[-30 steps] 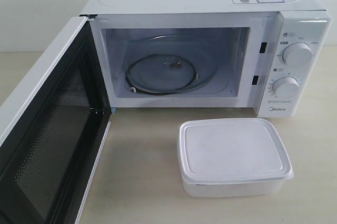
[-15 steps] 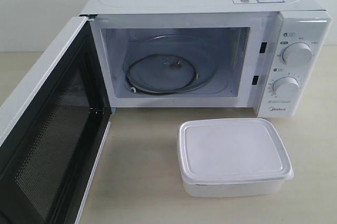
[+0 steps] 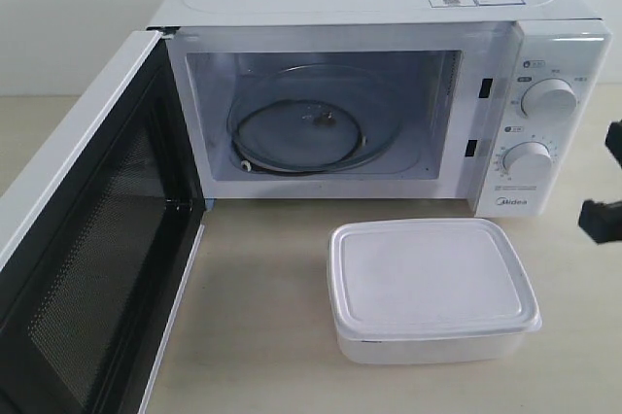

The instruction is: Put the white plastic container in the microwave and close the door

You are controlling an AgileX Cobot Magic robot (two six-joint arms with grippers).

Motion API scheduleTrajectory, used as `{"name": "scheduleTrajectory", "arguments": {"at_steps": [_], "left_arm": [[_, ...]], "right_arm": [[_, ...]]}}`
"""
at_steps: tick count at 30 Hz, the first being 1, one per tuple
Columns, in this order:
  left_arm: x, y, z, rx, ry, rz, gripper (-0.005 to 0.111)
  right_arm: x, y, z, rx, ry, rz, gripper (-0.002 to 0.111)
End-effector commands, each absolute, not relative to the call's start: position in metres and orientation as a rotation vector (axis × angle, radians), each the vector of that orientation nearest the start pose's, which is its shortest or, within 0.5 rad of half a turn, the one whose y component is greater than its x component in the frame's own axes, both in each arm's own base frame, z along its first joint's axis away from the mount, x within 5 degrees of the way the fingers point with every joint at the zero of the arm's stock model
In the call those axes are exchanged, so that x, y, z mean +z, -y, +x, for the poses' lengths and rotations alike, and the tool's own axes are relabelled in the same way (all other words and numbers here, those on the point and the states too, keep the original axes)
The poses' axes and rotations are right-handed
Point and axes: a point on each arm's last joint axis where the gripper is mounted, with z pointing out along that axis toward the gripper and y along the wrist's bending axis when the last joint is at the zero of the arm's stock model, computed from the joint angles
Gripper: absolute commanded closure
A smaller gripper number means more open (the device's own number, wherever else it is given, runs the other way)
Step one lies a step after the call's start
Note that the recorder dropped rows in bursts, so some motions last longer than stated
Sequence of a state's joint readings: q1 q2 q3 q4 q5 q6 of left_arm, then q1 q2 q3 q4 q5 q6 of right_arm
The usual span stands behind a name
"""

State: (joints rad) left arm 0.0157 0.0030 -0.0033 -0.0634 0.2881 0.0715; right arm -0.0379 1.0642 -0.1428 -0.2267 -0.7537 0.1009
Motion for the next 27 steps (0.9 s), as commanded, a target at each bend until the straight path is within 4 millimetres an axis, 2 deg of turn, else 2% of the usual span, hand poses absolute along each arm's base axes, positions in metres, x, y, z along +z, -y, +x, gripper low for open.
{"name": "scheduleTrajectory", "arguments": {"at_steps": [1, 11, 15, 21, 27], "left_arm": [[0.187, 0.001, 0.055, 0.006, -1.772, 0.009, 0.102], [0.187, 0.001, 0.055, 0.006, -1.772, 0.009, 0.102], [0.187, 0.001, 0.055, 0.006, -1.772, 0.009, 0.102], [0.187, 0.001, 0.055, 0.006, -1.772, 0.009, 0.102], [0.187, 0.001, 0.055, 0.006, -1.772, 0.009, 0.102]], "right_arm": [[0.185, -0.01, 0.157, 0.064, -1.696, -0.172, 0.109], [0.149, -0.01, 0.169, 0.055, -1.845, -0.208, 0.109], [0.133, -0.009, 0.179, 0.048, -1.925, -0.212, 0.109], [0.117, -0.009, 0.199, 0.077, -1.932, -0.197, 0.109], [0.101, -0.013, 0.201, 0.131, -2.015, -0.235, 0.109]]}}
